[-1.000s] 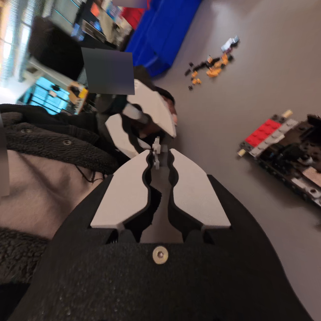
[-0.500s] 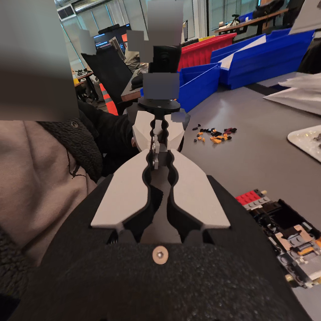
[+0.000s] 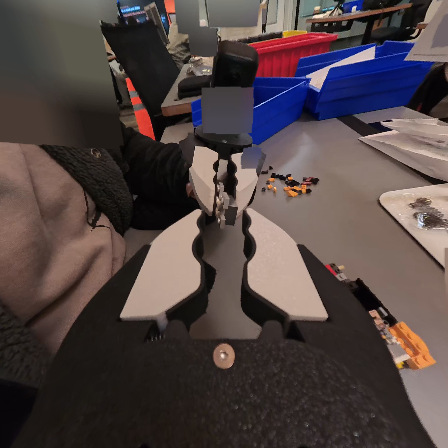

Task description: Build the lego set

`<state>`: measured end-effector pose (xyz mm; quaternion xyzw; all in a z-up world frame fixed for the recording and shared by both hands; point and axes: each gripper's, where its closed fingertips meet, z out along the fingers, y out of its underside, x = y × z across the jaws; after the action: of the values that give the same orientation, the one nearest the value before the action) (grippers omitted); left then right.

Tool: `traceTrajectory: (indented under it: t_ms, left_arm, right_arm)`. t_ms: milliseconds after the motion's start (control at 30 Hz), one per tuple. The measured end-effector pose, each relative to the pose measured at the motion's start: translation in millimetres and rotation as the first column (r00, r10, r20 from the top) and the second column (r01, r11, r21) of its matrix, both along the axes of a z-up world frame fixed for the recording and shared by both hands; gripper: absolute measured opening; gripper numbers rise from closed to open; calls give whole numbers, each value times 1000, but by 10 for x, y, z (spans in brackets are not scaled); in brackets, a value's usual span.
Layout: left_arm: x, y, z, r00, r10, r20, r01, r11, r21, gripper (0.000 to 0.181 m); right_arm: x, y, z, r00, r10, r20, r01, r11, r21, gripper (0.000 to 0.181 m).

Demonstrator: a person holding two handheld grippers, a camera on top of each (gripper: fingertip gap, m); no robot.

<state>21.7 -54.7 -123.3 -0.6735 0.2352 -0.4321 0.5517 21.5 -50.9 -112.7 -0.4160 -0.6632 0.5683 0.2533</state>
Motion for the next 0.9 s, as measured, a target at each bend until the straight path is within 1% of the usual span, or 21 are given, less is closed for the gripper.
traceTrajectory:
  t_ms: [67,100,200,300,533,633,700,800,900]
  left_arm:
    - [22,-8,-2,1000,-5,-7,5,1000,7,16]
    - [24,-8,-6,1000,-1,-13,1,1000,11,16]
    - [37,-24,8,1000,0,-28,1,1000,31,15]
    - [51,-33,1,998,16,-69,-12,998,57,16]
    - [58,-5,-73,979,59,-197,-38,993,113,16]
    - [83,-5,-131,965,69,-254,-38,991,127,16]
    - [89,-11,-112,964,81,-254,-46,989,144,16]
    - [95,-42,-34,965,92,-247,-47,982,180,16]
    - [105,-52,-23,962,96,-255,-45,979,197,16]
  right_arm:
    - [-11,-25,-49,1000,8,20,-9,999,31,18]
    - [-23,-23,-69,1000,5,24,-6,999,48,16]
    - [-11,-44,-48,999,32,12,-32,998,56,16]
    - [5,-51,-64,1000,20,16,-22,992,128,15]
    - [20,-30,-127,1000,-23,11,22,993,120,15]
    - [21,-55,-61,1000,12,10,-13,994,109,17]
    - [30,-110,-33,998,54,10,-55,991,120,5]
    - [41,-145,34,997,76,-22,-71,985,160,5]
    - [54,-156,40,996,67,-53,-58,986,156,5]
